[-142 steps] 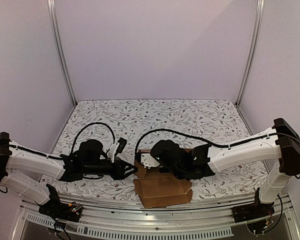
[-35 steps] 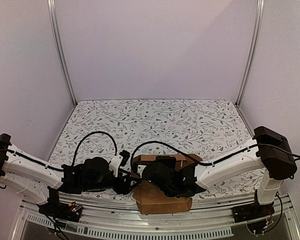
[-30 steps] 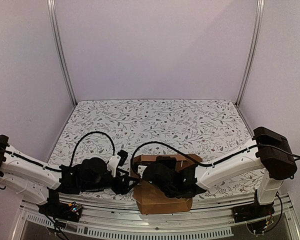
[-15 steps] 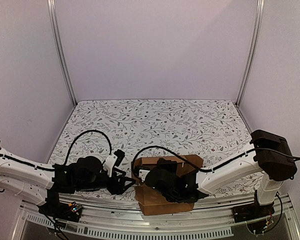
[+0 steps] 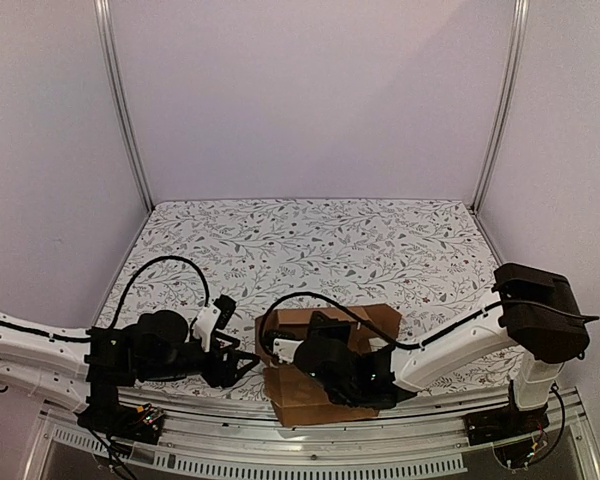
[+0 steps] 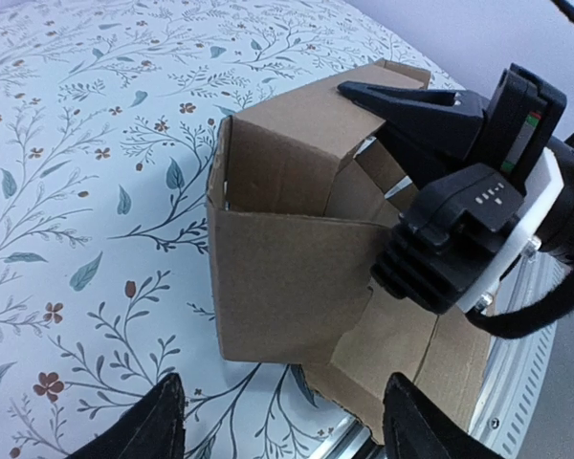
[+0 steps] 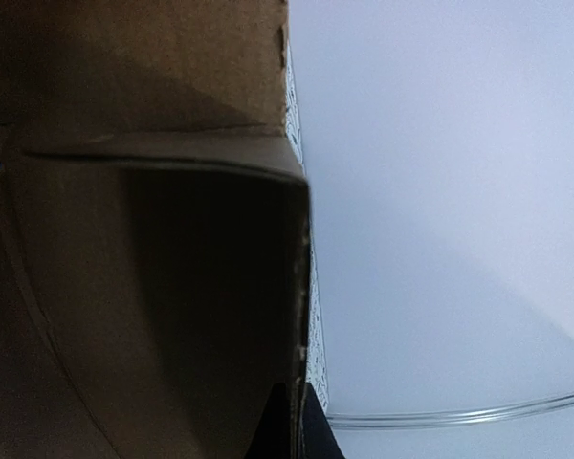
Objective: Fold the paper box
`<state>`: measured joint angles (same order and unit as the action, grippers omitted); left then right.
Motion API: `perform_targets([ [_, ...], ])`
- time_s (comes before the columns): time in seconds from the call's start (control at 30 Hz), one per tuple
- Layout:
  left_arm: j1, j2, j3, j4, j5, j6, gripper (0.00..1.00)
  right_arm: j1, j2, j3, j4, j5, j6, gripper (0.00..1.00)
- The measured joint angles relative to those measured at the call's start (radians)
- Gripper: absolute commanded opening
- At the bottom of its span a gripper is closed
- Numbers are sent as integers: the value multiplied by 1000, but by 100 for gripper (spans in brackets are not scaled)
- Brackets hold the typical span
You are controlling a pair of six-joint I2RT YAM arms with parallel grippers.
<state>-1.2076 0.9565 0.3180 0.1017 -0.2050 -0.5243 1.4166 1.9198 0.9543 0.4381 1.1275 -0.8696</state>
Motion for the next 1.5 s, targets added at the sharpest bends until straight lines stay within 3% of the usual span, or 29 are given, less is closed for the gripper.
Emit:
perform_targets([
  [0.7, 0, 242, 37, 148, -82, 117, 73, 24, 0, -26, 163, -1, -127, 0],
  [1.13, 0, 414, 92, 241, -125, 130, 57, 30, 0, -26, 169, 2, -123, 0],
  [1.5, -6, 478, 125, 260, -190, 72, 65, 30, 1, -26, 160, 31, -92, 0],
])
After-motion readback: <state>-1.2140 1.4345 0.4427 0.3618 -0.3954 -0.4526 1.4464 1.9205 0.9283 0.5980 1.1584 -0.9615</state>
